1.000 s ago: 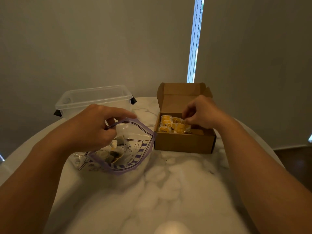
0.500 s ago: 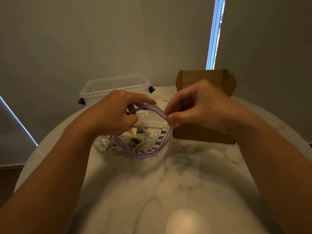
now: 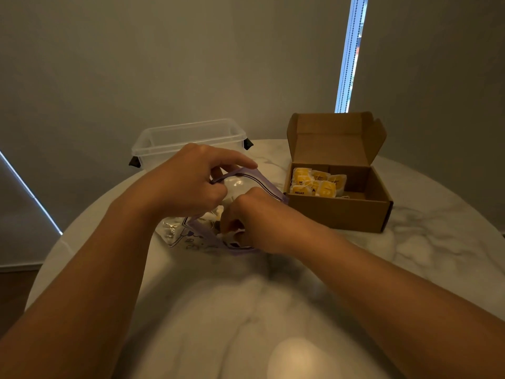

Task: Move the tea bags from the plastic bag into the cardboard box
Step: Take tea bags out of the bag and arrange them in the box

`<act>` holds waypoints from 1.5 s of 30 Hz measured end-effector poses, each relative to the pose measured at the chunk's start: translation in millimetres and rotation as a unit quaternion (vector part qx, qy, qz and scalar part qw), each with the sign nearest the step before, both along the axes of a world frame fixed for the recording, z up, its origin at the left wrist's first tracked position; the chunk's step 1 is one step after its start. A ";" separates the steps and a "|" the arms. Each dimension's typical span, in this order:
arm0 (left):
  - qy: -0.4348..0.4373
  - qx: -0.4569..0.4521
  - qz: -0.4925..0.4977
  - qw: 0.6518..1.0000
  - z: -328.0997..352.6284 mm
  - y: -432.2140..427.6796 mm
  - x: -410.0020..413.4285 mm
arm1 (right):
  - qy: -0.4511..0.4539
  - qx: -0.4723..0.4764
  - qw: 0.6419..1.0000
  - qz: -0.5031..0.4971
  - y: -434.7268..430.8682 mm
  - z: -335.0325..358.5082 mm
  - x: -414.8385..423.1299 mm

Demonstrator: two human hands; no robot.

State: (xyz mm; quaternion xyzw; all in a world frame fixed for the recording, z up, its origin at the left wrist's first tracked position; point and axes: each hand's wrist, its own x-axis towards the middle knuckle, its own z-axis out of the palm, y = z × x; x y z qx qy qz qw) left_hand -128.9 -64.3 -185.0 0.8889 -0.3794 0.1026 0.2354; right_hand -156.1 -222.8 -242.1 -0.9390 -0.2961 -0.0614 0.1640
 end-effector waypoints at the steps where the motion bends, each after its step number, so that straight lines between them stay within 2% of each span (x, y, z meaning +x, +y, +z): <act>1: 0.000 -0.001 -0.001 1.000 -0.2 0.0 0.2 | -0.001 -0.010 1.000 -0.003 1.0 -2.1 2.5; 7: 0.000 0.004 0.000 1.000 -1.3 -0.5 0.6 | -0.037 -0.029 0.999 0.005 6.8 -7.8 7.5; 15: 0.001 0.007 0.002 1.000 -2.4 -1.5 0.5 | -0.039 -0.050 0.998 -0.027 12.7 -11.1 6.9; 17: 0.001 0.007 0.002 1.000 -2.7 -1.2 0.6 | -0.048 -0.023 0.998 -0.026 9.8 -12.6 8.8; 20: 0.000 0.006 0.001 1.000 -2.2 0.0 1.5 | -0.027 0.074 0.996 -0.033 -3.6 -5.8 5.0; 26: 0.006 0.008 0.003 1.000 -1.5 0.0 1.7 | 0.014 0.208 0.977 -0.051 -29.4 15.2 -13.3; 36: 0.007 -0.006 0.002 1.000 -0.7 1.2 1.0 | 0.071 0.315 0.946 -0.025 -76.5 58.9 -32.1; 41: -0.002 -0.008 0.003 1.000 -1.5 1.6 2.2 | 0.012 0.361 0.929 -0.083 -121.1 70.4 -31.5; 45: -0.008 -0.009 -0.005 1.000 -2.2 1.1 3.2 | -0.051 0.337 0.924 -0.176 -152.2 65.3 -17.7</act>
